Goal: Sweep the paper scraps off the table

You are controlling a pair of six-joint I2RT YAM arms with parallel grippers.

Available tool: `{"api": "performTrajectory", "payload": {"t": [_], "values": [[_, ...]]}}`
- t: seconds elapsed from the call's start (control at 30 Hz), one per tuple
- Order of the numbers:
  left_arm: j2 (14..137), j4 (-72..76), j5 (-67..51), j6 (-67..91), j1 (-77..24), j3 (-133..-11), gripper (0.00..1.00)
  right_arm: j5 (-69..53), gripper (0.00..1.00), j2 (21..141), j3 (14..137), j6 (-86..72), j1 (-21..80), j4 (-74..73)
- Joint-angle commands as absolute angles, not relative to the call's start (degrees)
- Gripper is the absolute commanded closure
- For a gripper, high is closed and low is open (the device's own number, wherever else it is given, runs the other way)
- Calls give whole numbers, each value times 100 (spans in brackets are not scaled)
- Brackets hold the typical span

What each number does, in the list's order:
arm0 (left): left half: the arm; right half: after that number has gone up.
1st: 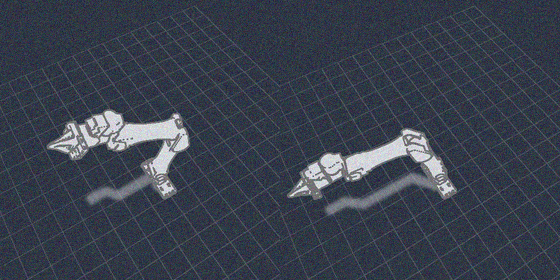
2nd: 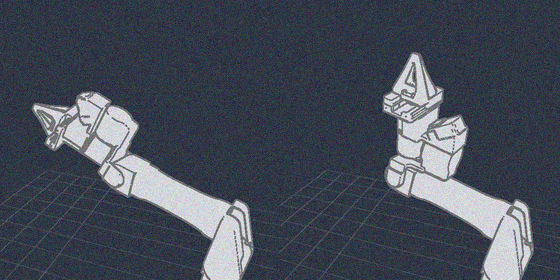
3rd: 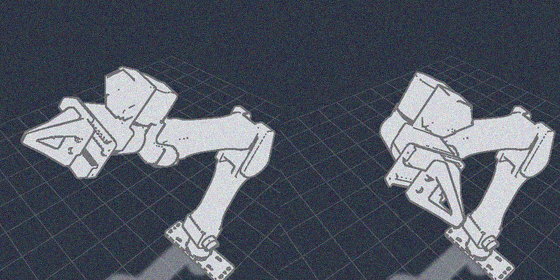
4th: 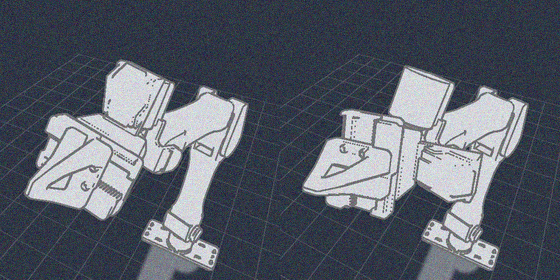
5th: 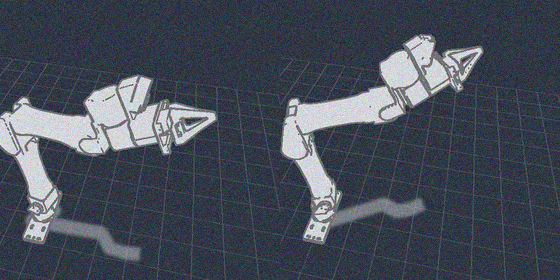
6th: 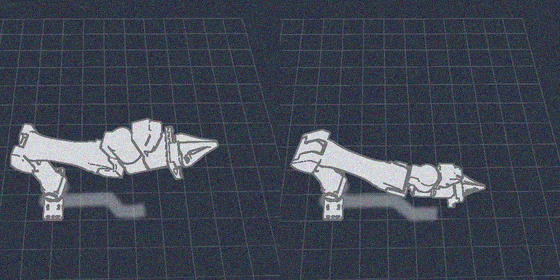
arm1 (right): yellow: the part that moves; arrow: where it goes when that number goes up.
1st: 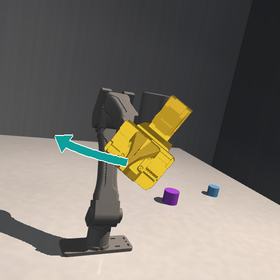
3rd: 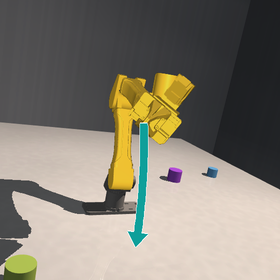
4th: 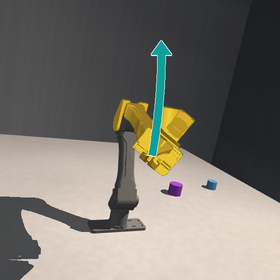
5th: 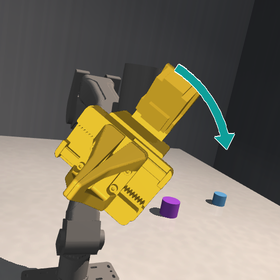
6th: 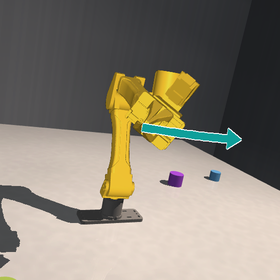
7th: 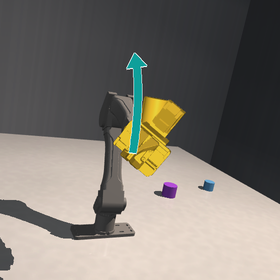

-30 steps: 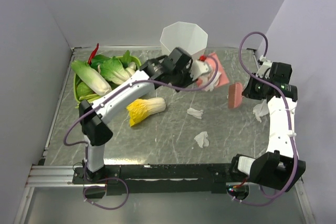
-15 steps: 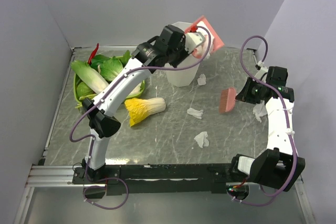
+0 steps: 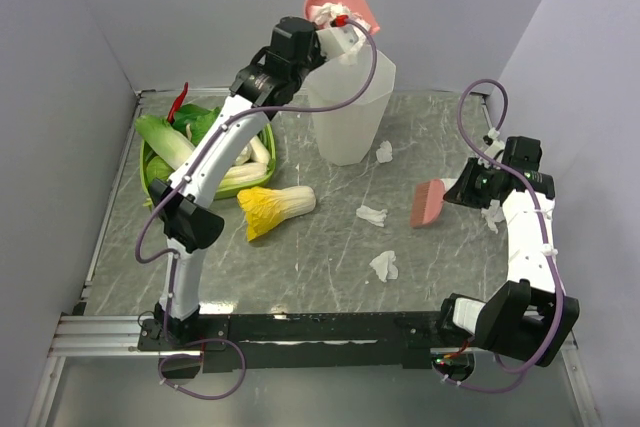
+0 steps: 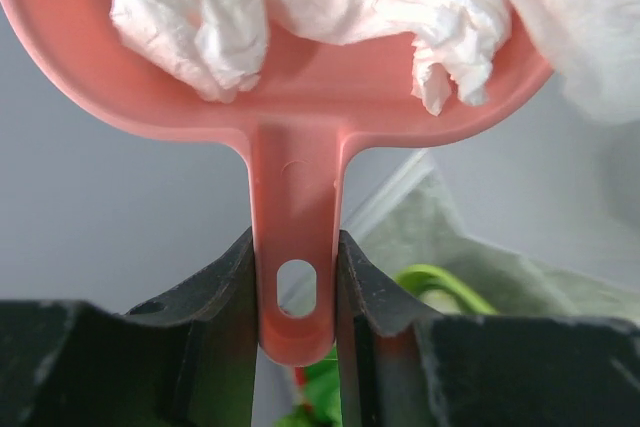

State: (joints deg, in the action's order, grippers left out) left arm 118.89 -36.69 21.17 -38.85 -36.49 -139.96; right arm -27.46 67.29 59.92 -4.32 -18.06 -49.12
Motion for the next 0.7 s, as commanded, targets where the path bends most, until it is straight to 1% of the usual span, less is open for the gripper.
{"api": "performTrajectory", "payload": {"t": [0.0,0.1,0.13,0.23,0.3,0.43,0.47,0.5,0.6,0.67], "values": [[11847,-2507,2584,-5482,-3402,-14001,99,-2944,100,6618,6047,-580,-1889,-4772],[11909,-2172,2514,-6396,-3296,-13896,99,-3041,100,6636,6029,-598,-1872,-4755],[11900,-2093,2479,-6955,-3278,-13809,99,-3058,100,6636,6029,-598,-1872,-4737],[11716,-1645,2216,-7941,-3261,-13299,99,-3059,100,6627,6021,-598,-1881,-4729],[11567,-1478,2031,-8330,-3287,-12984,99,-3085,100,6618,6003,-598,-1881,-4729],[11522,-749,2092,-9410,-3252,-12543,99,-3129,100,6539,5985,-606,-1890,-4729],[11557,-382,2109,-9483,-3243,-12507,99,-3120,100,6496,5977,-598,-1890,-4720],[11610,-334,2127,-9492,-3234,-12663,99,-3120,100,6478,5959,-598,-1890,-4720],[11908,-500,2355,-9160,-3243,-13312,99,-3103,100,6390,5915,-563,-1890,-4728],[11892,-459,2513,-9036,-3269,-13316,99,-3111,100,6355,5871,-545,-1890,-4720]]}}
